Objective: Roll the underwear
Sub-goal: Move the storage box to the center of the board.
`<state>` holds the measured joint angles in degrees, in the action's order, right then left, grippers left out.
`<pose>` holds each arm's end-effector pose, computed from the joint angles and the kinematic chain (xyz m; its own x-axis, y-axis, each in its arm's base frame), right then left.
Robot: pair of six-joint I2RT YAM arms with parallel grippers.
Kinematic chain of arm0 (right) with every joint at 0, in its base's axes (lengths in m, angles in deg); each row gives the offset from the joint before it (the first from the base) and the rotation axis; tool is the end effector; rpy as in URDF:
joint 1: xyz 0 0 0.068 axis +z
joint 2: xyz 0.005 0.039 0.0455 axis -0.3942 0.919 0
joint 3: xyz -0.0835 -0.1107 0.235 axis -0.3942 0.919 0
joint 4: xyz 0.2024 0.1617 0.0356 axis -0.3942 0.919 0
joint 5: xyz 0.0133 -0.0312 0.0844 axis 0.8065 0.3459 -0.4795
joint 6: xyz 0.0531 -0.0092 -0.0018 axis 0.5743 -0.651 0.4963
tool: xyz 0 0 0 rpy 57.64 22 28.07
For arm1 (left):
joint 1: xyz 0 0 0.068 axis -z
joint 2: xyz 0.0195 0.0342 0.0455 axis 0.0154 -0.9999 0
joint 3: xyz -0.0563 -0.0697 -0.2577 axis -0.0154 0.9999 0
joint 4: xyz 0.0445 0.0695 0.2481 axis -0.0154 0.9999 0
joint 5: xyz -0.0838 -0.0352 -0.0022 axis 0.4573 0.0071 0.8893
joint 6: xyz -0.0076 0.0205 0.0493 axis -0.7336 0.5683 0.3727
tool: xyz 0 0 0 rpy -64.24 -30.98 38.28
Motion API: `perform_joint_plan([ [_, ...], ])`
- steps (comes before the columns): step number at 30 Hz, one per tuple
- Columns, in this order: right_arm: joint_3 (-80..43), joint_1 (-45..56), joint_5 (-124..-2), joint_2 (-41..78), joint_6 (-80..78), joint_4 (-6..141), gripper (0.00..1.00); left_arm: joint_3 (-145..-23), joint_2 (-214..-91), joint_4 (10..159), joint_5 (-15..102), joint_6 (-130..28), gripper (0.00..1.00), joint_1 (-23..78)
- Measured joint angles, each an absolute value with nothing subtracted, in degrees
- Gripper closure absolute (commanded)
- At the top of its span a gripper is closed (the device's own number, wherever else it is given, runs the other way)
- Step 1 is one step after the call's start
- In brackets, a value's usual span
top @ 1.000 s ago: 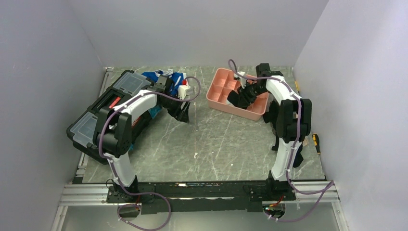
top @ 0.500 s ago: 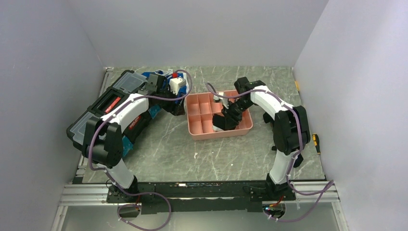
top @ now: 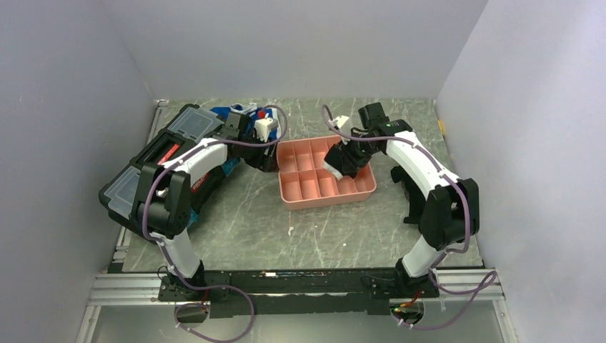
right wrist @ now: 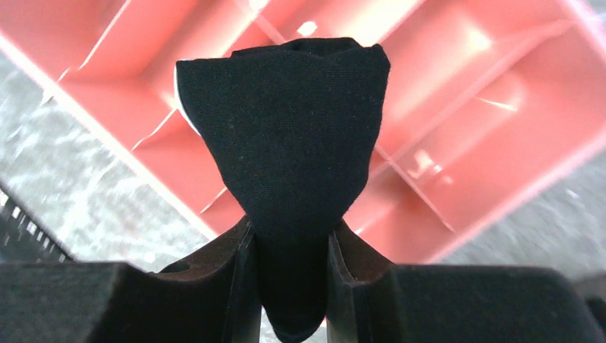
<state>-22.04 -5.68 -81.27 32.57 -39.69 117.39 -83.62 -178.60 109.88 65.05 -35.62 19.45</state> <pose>0.3189 0.1169 0.2683 -0.5150 -0.6597 -0.5474 -0.8309 0.5412 0.1295 0.3534 -0.1373 0.2228 -0.7056 0.3025 -0.6408 0.6167 0.7075 -0.3451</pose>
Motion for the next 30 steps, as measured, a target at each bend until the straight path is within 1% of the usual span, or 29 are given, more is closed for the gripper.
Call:
perform_joint_plan([
  [6,-22.0,-5.9,-66.8,30.5,-29.4,108.8,1.00,-83.6,-179.3,107.9,65.5,-37.4,0.34,20.4],
  [8,-22.0,-6.0,-63.9,30.5,-28.1,107.6,1.00,-83.6,-179.3,107.0,65.5,-38.2,0.36,20.9],
  [11,-22.1,-6.2,-57.8,30.6,-26.2,105.8,1.00,-82.4,-179.3,104.3,65.3,-40.6,0.41,21.7],
  [17,-23.6,-6.2,-50.1,33.7,-24.1,104.0,1.00,-78.4,-179.3,100.5,63.8,-45.8,0.51,23.0],
  [24,-26.1,-6.2,-46.4,39.8,-22.8,103.7,1.00,-75.5,-179.2,96.1,62.9,-51.3,0.46,23.7],
  [30,-27.4,-6.2,-44.6,42.4,-22.4,104.0,1.00,-71.3,-177.1,93.0,62.5,-54.9,0.46,24.9],
])
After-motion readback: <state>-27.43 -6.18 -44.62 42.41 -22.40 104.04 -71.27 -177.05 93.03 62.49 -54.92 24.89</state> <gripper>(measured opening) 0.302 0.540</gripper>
